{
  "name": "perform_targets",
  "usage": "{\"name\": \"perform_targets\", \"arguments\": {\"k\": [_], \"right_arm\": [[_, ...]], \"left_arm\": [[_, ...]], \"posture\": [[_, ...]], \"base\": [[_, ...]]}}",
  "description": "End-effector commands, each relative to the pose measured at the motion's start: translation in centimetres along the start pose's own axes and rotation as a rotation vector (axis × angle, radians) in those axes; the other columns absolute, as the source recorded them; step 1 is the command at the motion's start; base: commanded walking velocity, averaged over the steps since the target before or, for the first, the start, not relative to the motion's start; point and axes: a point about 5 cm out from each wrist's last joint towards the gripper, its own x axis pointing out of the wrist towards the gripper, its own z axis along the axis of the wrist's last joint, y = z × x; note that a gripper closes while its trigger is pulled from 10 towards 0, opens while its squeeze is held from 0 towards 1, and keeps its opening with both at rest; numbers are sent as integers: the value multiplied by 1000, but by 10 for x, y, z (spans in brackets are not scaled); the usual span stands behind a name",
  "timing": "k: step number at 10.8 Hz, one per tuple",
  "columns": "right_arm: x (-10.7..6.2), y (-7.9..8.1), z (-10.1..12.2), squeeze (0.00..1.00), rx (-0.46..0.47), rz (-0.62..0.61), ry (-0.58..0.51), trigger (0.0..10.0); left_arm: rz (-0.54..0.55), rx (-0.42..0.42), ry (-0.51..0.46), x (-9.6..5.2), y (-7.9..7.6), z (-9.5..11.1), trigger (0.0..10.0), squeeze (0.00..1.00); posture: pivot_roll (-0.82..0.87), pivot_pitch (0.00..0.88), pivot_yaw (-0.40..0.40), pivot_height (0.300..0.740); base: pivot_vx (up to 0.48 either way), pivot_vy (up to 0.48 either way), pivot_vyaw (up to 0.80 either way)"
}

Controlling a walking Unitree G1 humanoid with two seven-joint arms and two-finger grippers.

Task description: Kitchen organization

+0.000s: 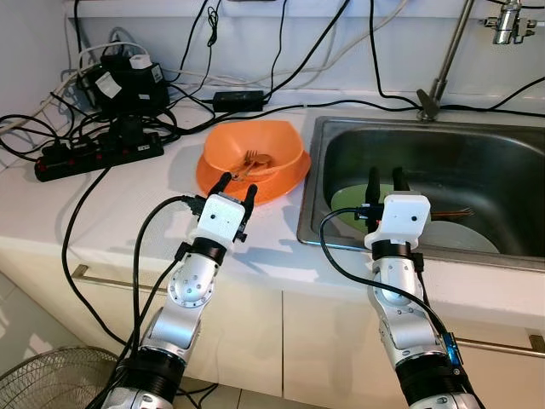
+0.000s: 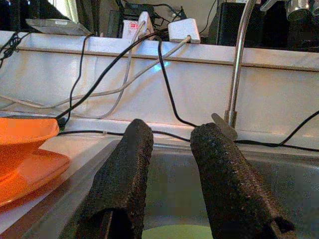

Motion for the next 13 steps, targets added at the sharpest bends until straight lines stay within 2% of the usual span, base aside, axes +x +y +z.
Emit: {"name": "perform_targets", "arguments": {"k": [1, 7, 13], "right_arm": [[2, 0, 1, 0, 1, -8, -4, 10000], [2, -1, 1, 0, 1, -13, -5, 10000], [3, 0, 1, 0, 4, -14, -6, 10000]], "left_arm": [[-14, -3, -12, 4, -1, 2, 10000, 0], [-72, -8, -12, 6, -10, 2, 10000, 0], [-179, -3, -51, 10, -28, 12, 10000, 0]], "posture": [[35, 0, 77, 740], [34, 0, 78, 740], [37, 0, 78, 740]], "base": [[0, 0, 0], [0, 0, 0], [0, 0, 0]]}}
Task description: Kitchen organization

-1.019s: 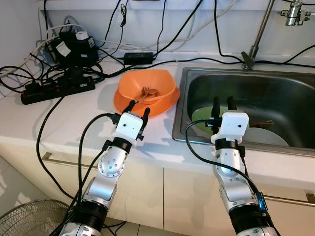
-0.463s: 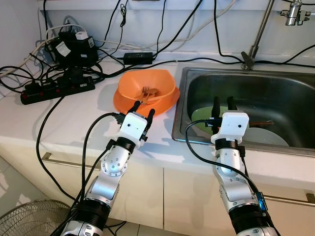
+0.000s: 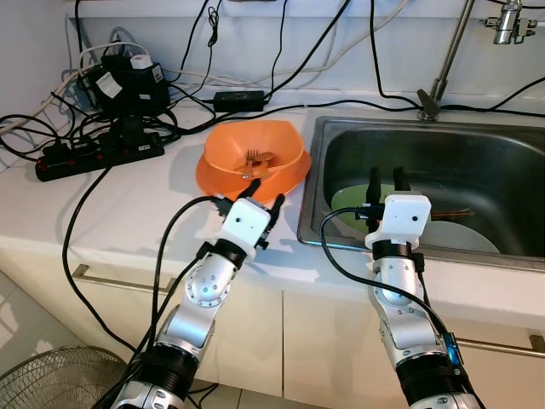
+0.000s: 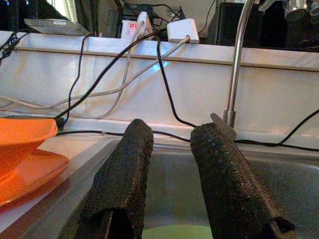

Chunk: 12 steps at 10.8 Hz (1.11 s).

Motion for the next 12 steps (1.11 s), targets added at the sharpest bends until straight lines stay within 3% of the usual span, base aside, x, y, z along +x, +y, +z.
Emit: {"name": "perform_targets", "arguments": {"k": [1, 12], "right_arm": [[3, 1, 1, 0, 6, -9, -6, 10000], [2, 0, 0, 0, 4, -14, -1, 10000]], "left_arm": [[-20, 15, -20, 3, -1, 5, 10000, 0], [87, 66, 34, 1, 22, -3, 10000, 0]], "posture": [[36, 0, 80, 740], [37, 0, 82, 740]], "base": [[0, 0, 0], [0, 0, 0]]}}
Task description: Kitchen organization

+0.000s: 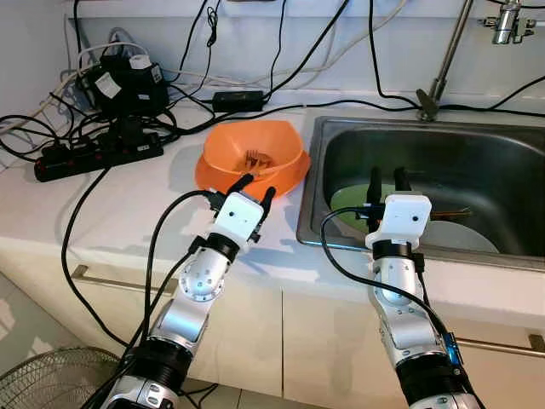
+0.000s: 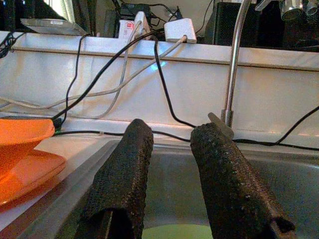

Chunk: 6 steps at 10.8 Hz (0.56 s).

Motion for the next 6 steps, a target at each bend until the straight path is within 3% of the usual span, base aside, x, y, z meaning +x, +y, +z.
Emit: {"name": "perform_targets", "arguments": {"k": [1, 6], "right_arm": [[2, 0, 0, 0, 2, -5, -1, 10000], [2, 0, 0, 0, 1, -8, 0, 10000]], "left_arm": [[15, 13, 22, 1, 4, -3, 10000, 0], [-69, -12, 36, 20, -14, 1, 10000, 0]], "posture": [[38, 0, 80, 740], [28, 0, 85, 740]], "base": [[0, 0, 0], [0, 0, 0]]}}
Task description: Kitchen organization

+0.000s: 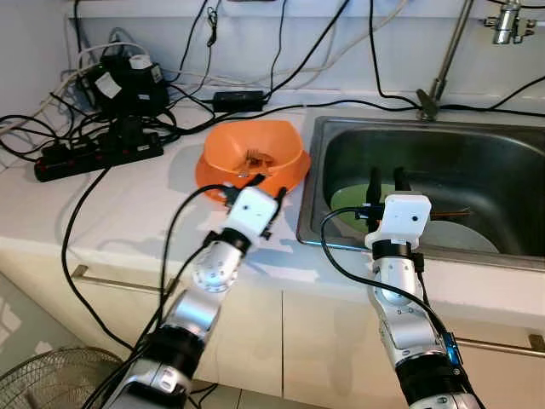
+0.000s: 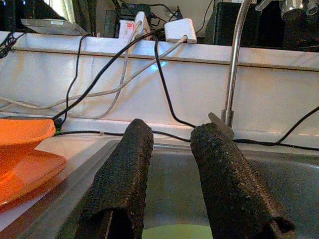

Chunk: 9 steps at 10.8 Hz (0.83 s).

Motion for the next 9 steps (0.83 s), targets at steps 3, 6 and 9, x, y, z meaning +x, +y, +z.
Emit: {"name": "perform_targets", "arguments": {"k": [3, 6, 9], "right_arm": [[1, -1, 0, 0, 0, -13, 1, 10000], [1, 1, 0, 0, 5, -10, 2, 10000], [0, 2, -1, 0, 8, -10, 5, 10000]], "left_arm": [[-60, -9, -26, 7, -10, 7, 10000, 0], [-177, -31, -82, 2, -24, 16, 10000, 0], [-214, -13, -46, -19, -22, 5, 10000, 0]], "posture": [[29, 0, 88, 740], [36, 0, 90, 740], [43, 0, 88, 740]], "base": [[0, 0, 0], [0, 0, 0], [0, 0, 0]]}}
